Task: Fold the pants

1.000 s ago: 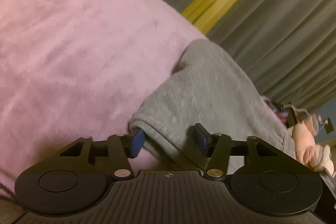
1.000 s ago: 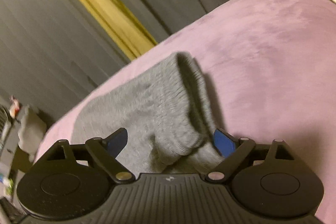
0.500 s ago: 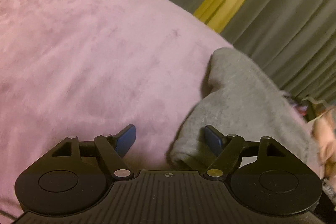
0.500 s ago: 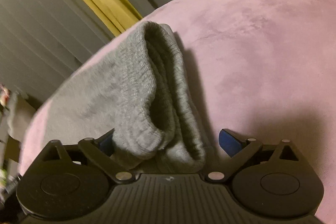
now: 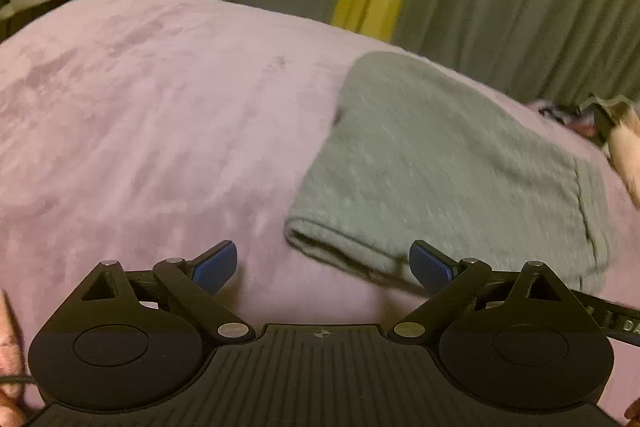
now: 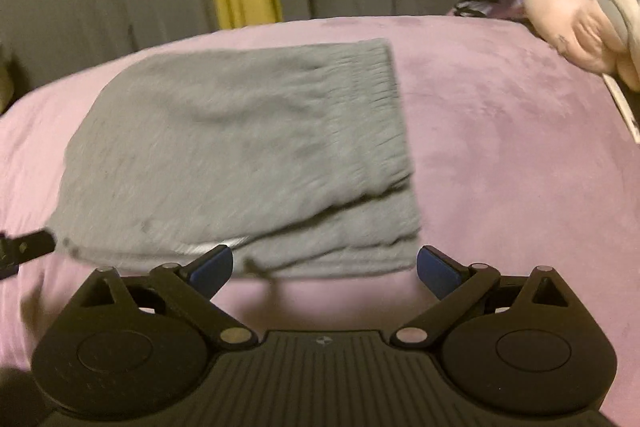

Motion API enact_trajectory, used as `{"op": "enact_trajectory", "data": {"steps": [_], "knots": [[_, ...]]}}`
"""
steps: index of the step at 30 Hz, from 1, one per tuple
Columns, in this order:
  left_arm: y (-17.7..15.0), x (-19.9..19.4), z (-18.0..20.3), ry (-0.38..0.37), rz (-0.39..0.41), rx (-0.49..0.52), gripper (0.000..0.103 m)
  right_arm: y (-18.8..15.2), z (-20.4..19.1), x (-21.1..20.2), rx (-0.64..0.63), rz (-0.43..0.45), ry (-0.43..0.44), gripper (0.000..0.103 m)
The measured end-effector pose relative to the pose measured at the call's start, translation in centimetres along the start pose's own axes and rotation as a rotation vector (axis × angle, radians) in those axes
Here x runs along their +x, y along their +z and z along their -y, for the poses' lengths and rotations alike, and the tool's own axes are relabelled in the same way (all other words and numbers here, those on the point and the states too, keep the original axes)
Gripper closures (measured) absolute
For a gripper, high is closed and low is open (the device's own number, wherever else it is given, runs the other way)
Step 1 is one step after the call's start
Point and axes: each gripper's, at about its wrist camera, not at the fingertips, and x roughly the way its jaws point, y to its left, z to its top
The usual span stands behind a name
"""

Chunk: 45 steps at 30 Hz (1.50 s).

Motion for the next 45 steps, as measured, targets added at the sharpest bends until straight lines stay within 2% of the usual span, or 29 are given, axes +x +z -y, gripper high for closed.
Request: {"op": "enact_trajectory", "data": {"steps": [3,8,22,27,45], "knots": [[-0.4,-0.9,0.4,0.004,-0.006,0.044,0.005,-0.2,-1.2,-0.7,-0.015,-0.008,0.014,0.004],[-0.4,-1.2,0.0,-0.015,-0.041,0.011,0.005,-0.1,-2.9,-2.0,-0.06,0.015,0.018,0.004],[-0.4,-0.3,0.4,0.009,-0.077,0.026,0.002,0.1,-3.0,-1.4,-0.082,-0.009,0.019,0.004],[-0.5,-0.2,0.3,0.012,-0.061,0.024,0.002,0.0,-3.0,-1.1,-0.077,-0.019,0.022,0.004],[-0.9,-0.3,1.8,0.037,-0.044,0.142,0.002,0.0,-2.7,-0.6,-0.062,-0.036,0.027,0.004]]}}
